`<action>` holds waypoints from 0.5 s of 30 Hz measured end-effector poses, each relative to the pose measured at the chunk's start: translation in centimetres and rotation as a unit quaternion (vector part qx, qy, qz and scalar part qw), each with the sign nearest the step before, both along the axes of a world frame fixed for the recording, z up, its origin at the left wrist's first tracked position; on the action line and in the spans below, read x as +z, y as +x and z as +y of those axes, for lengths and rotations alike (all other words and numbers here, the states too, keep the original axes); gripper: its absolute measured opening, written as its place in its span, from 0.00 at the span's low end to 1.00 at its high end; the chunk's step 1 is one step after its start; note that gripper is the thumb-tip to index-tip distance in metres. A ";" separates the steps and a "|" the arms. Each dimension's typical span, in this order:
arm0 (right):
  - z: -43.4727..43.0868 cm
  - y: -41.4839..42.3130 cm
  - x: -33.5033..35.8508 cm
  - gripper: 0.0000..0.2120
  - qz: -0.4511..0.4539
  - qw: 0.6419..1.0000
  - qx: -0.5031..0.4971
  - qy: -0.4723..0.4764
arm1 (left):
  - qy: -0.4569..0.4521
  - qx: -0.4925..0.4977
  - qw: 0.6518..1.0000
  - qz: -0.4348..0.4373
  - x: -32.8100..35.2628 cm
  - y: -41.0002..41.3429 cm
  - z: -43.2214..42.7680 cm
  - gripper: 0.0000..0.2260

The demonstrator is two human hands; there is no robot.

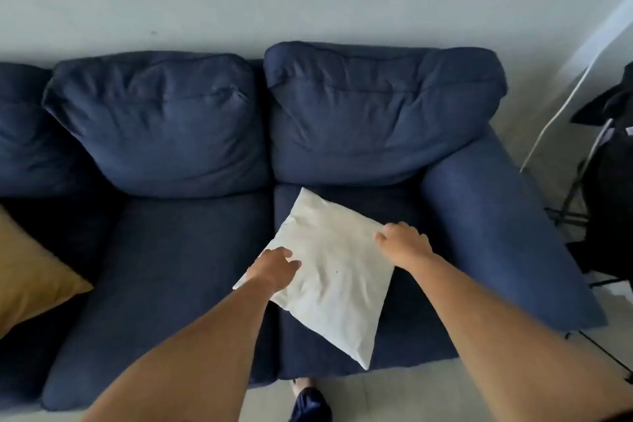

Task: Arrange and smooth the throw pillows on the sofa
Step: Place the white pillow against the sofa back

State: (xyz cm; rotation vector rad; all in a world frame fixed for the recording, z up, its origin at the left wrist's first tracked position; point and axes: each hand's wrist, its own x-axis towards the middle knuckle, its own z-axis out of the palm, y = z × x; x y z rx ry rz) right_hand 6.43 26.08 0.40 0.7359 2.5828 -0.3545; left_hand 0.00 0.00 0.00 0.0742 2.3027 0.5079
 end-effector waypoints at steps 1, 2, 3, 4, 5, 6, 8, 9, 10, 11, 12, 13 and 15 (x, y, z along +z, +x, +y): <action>0.4 -0.8 -0.9 0.22 -0.013 1.000 -0.006 -0.005 | -0.002 0.018 1.000 -0.019 -1.1 -0.6 0.2 0.23; 1.0 -1.7 -2.0 0.22 -0.015 1.000 -0.018 -0.015 | -0.004 0.042 0.999 -0.034 -2.4 -1.3 0.5 0.24; 1.5 -2.5 -3.2 0.21 -0.019 0.999 -0.027 -0.029 | -0.003 0.070 0.996 -0.061 -3.6 -1.6 0.7 0.26; 1.8 -3.1 -3.7 0.22 -0.024 0.998 -0.041 -0.045 | -0.005 0.097 0.991 -0.090 -4.3 -1.7 0.6 0.27; 2.2 -3.9 -4.6 0.22 -0.029 0.996 -0.051 -0.061 | 0.000 0.131 0.984 -0.116 -5.4 -1.7 0.8 0.29; 2.7 -4.7 -5.4 0.24 -0.036 0.995 -0.060 -0.074 | 0.006 0.176 0.975 -0.139 -6.5 -1.7 1.1 0.30; 3.7 -6.1 -7.0 0.27 -0.041 0.993 -0.069 -0.090 | 0.028 0.300 0.937 -0.177 -8.5 -1.6 1.7 0.34; 4.2 -6.8 -7.7 0.28 -0.042 0.991 -0.074 -0.099 | 0.041 0.361 0.911 -0.197 -9.3 -1.6 1.9 0.36; 4.7 -7.5 -8.5 0.29 -0.045 0.990 -0.078 -0.110 | 0.052 0.408 0.886 -0.217 -10.2 -1.6 2.1 0.38; 5.2 -8.2 -9.4 0.30 -0.049 0.988 -0.083 -0.120 | 0.064 0.439 0.868 -0.224 -11.2 -1.6 2.4 0.40; 5.5 -8.9 -10.3 0.31 -0.056 0.986 -0.089 -0.131 | 0.072 0.465 0.854 -0.222 -12.1 -1.6 2.6 0.41; 5.8 -9.5 -11.1 0.32 -0.063 0.983 -0.093 -0.143 | 0.076 0.491 0.840 -0.219 -12.9 -1.6 2.9 0.43; 6.1 -10.6 -12.6 0.34 -0.076 0.978 -0.092 -0.169 | 0.067 0.567 0.787 -0.236 -14.0 -1.2 3.4 0.46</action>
